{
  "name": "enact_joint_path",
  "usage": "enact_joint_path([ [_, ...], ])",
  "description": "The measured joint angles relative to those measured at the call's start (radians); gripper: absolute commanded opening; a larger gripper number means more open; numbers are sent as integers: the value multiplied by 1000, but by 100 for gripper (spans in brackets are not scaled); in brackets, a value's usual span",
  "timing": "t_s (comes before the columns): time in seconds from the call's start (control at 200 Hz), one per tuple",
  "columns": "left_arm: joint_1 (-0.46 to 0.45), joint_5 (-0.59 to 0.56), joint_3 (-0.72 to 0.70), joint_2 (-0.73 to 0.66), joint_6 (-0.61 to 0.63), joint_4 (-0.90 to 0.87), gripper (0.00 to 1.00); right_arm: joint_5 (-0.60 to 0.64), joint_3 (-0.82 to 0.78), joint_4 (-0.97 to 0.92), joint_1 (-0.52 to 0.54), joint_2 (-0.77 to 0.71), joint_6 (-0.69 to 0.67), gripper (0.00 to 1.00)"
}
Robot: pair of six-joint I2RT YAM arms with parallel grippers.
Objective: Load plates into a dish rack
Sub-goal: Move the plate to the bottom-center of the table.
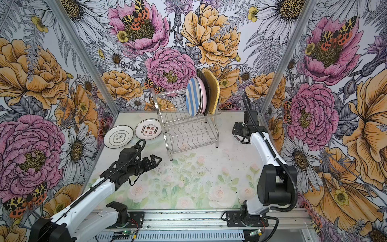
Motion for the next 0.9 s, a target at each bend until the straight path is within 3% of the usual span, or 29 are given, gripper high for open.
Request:
enact_joint_path([
  [0.46,35,26,-8,18,0,48,99,2,376,87,-76,456,53,80],
  [0.901,55,34,-21,18,0,54,99,39,654,88,-111,711,135,83],
])
